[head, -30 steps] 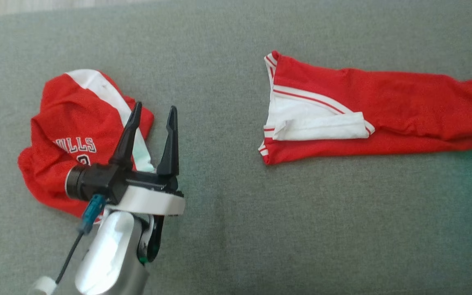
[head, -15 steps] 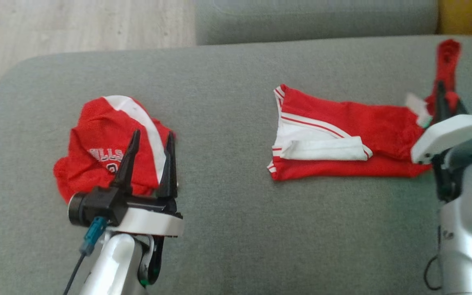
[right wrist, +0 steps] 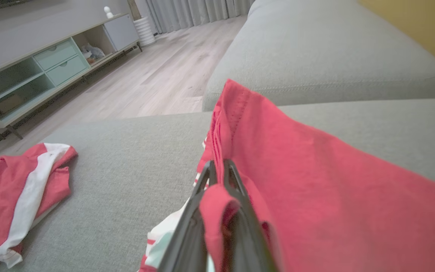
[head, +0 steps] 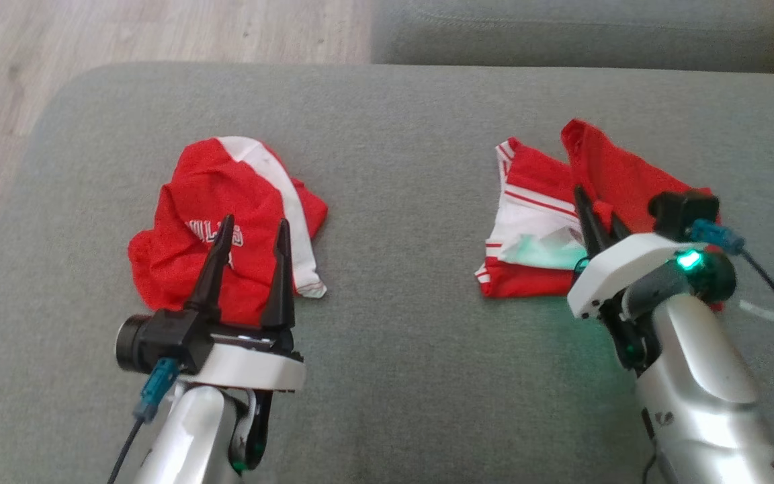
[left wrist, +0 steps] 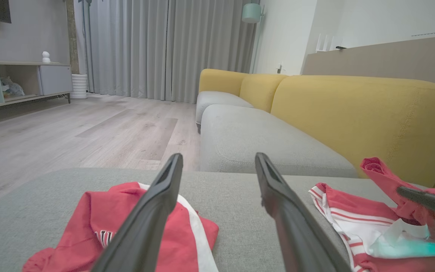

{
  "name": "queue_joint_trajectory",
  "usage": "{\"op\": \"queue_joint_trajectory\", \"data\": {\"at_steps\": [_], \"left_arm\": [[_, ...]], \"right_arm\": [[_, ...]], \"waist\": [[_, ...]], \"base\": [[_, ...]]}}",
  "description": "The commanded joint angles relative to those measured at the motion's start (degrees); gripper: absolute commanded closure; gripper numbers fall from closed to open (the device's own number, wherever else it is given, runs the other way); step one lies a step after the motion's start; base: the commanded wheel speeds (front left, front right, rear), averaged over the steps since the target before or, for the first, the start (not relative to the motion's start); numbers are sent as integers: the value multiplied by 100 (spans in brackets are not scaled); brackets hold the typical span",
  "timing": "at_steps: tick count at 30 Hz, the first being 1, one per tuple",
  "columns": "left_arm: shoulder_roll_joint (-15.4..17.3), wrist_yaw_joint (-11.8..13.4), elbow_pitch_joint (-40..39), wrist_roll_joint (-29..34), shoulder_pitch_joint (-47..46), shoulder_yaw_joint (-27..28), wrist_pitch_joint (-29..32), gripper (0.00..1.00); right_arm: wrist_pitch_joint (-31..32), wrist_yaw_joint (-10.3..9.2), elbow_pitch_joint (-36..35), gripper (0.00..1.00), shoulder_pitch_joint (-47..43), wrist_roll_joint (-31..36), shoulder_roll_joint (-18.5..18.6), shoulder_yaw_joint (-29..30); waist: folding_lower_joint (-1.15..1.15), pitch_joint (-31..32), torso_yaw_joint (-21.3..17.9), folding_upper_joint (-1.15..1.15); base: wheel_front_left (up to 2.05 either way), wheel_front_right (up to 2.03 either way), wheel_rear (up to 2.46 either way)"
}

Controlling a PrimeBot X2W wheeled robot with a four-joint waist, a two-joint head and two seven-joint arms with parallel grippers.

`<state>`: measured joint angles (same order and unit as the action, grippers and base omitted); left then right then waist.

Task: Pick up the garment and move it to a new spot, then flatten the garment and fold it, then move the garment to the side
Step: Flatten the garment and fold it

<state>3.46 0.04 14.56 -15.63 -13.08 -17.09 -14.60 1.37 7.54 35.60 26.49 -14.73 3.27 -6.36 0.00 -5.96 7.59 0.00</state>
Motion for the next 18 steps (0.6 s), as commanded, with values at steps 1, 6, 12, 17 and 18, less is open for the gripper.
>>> {"op": "queue_joint_trajectory", "data": {"at_steps": [1,6,12,17,18], "left_arm": [[42,29,-196,-19,-262,123,0,0],[26,37,-153,-41,-307,30,2,0],[13,70,-142,-66,-331,-50,0,0],[9,112,-129,-81,-304,-81,-4,0],[8,118,-120,-87,-296,-87,-5,0]], "right_arm": [[-141,-5,-61,100,276,-72,-38,-193],[-526,-5,605,100,373,-306,-38,-429],[-898,-5,1264,100,575,-518,-39,-798],[-1026,-5,1462,0,642,-1025,-39,-1346],[-1054,-5,1426,0,648,-1190,-39,-1497]], "waist": [[0,-85,101,0],[0,-88,264,0],[0,-92,356,0],[0,-73,329,0],[0,-62,309,0]], "base": [[0,0,0],[0,0,0],[0,0,0],[0,0,0],[0,0,0]]}}
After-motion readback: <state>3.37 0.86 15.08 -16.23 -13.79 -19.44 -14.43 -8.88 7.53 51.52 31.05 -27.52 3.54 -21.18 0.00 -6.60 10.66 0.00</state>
